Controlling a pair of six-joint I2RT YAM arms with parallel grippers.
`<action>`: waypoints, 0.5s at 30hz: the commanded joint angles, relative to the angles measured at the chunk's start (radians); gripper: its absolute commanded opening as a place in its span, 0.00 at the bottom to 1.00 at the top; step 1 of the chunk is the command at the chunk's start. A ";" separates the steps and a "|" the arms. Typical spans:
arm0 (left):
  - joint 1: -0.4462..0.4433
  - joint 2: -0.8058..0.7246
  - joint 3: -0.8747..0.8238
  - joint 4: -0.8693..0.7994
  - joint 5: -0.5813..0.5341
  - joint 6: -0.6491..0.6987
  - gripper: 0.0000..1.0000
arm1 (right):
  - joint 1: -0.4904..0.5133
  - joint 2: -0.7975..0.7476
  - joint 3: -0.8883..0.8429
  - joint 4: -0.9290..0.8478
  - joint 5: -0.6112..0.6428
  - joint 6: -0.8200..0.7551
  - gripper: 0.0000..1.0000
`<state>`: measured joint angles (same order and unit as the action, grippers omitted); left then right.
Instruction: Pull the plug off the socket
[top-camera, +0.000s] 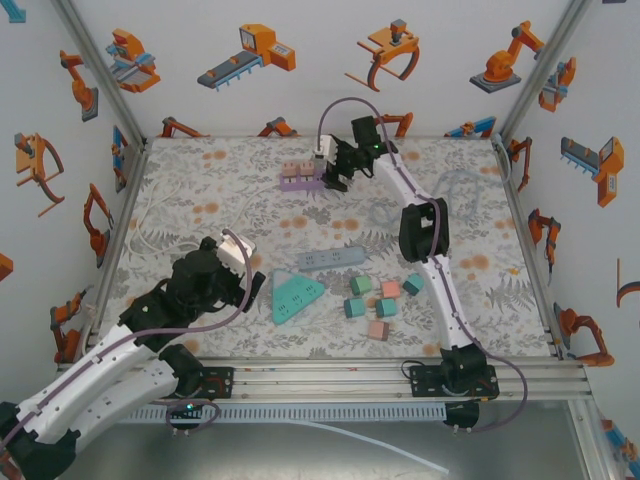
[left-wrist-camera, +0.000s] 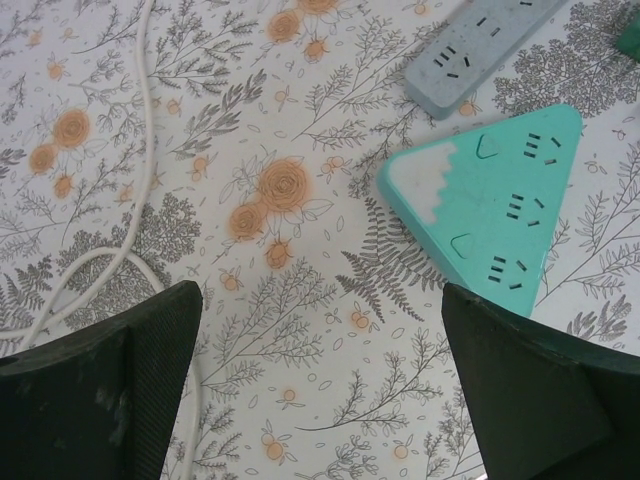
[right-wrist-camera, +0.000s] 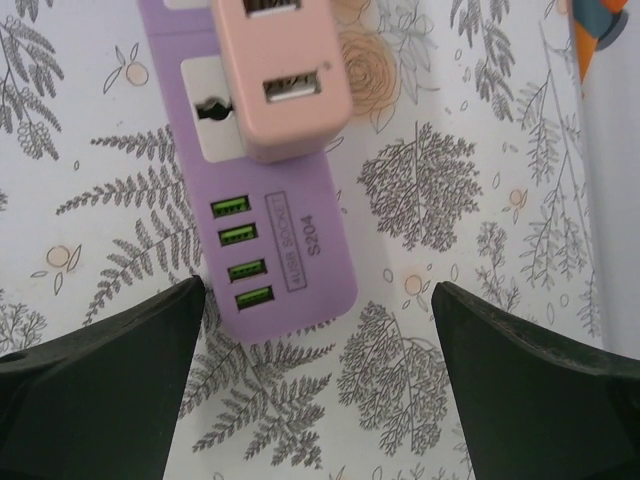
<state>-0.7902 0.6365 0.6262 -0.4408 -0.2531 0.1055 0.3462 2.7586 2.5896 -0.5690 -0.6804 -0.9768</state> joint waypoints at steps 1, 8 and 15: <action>0.006 -0.010 0.006 0.011 -0.043 0.025 0.97 | -0.005 0.028 0.028 -0.019 -0.055 0.007 0.81; 0.009 -0.049 -0.009 0.030 -0.077 0.029 0.97 | -0.010 0.039 0.029 -0.081 -0.082 -0.015 0.69; 0.009 -0.050 -0.001 0.014 -0.083 0.023 0.97 | -0.007 0.044 0.042 -0.089 -0.073 -0.011 0.48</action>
<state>-0.7845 0.5930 0.6258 -0.4343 -0.3222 0.1173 0.3424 2.7770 2.6022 -0.6159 -0.7456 -0.9806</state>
